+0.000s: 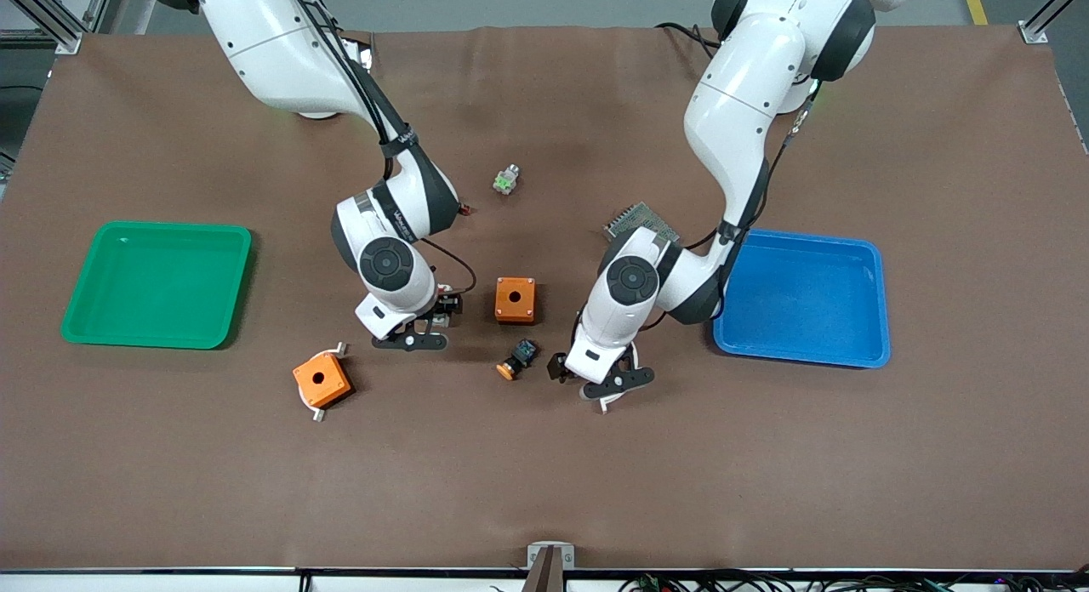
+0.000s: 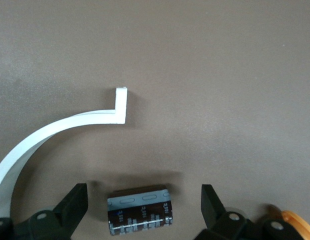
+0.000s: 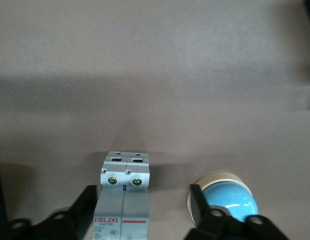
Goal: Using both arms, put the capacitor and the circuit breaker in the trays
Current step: 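Grasp the capacitor with the left gripper while the right gripper grasps the breaker, then carry the capacitor to the blue tray while the right gripper carries the breaker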
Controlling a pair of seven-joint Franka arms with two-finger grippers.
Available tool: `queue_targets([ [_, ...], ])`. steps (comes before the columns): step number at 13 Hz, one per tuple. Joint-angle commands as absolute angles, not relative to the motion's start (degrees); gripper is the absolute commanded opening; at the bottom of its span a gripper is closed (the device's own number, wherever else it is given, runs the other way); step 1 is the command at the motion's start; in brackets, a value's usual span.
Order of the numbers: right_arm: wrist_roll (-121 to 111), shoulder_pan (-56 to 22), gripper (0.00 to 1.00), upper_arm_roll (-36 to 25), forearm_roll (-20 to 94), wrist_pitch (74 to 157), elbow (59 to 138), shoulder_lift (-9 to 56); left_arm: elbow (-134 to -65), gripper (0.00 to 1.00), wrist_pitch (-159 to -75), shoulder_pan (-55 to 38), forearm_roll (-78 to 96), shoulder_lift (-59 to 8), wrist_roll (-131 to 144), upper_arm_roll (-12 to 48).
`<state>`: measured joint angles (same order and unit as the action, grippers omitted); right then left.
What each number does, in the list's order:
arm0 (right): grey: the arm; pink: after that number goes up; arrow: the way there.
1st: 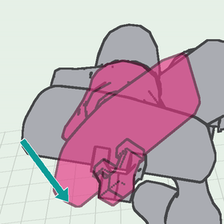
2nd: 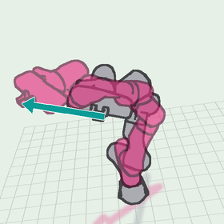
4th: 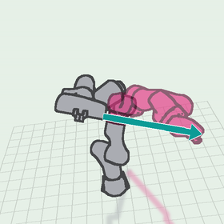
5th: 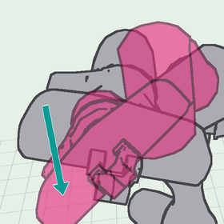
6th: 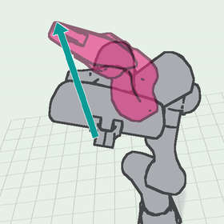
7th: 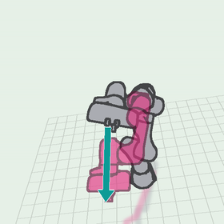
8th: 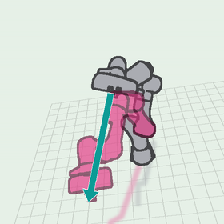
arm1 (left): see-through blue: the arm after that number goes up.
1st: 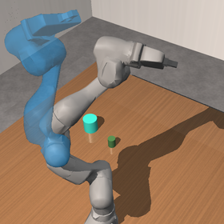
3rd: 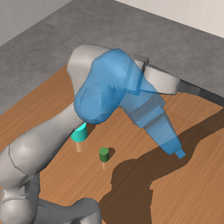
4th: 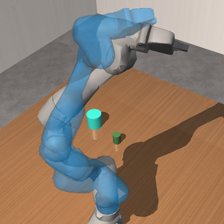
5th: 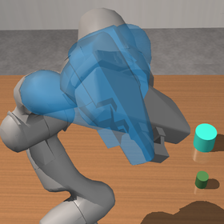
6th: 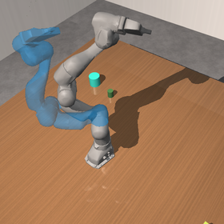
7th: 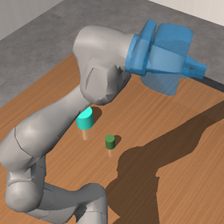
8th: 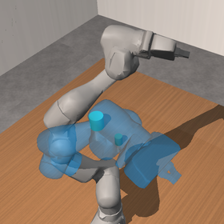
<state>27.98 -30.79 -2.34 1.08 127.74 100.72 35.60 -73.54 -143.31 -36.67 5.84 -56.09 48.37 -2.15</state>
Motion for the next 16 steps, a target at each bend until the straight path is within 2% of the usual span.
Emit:
queue_targets([
  [1,23.22,-30.59,0.51,-2.20,2.02,127.88,99.32,37.00,-71.72,0.94,-143.79,-37.97,6.50,-57.39,48.78,-3.34],
  [2,23.03,-30.06,0.30,-2.20,2.89,127.79,99.23,37.09,-71.63,0.84,-143.79,-37.88,6.50,-57.39,48.78,-3.34],
  [3,23.03,-29.88,0.11,-2.20,3.86,127.36,98.36,37.09,-71.72,0.65,-143.79,-37.88,6.50,-57.31,48.78,-3.34],
  [4,22.94,-29.80,0.02,-2.20,4.56,126.92,97.31,37.00,-71.72,0.51,-143.79,-37.88,6.50,-57.30,48.78,-3.25],
  [6,22.94,-29.27,0.00,-2.28,4.83,124.82,95.46,36.57,-71.72,0.32,-143.79,-37.97,6.50,-57.30,48.61,-3.34],
  [10,21.72,-26.21,0.00,-2.64,4.40,112.53,87.12,34.37,-71.89,0.05,-142.83,-37.36,6.33,-55.47,48.34,-3.34],
  [12,15.85,-22.70,0.00,-2.72,3.96,103.93,82.90,34.37,-71.98,0.01,-137.85,-36.13,6.15,-51.70,48.17,-3.78],
  [16,-1.09,-14.26,0.00,-2.81,-0.25,97.31,82.79,31.38,-73.83,0.00,-123.27,-29.19,7.03,-42.64,41.76,-3.08],
])
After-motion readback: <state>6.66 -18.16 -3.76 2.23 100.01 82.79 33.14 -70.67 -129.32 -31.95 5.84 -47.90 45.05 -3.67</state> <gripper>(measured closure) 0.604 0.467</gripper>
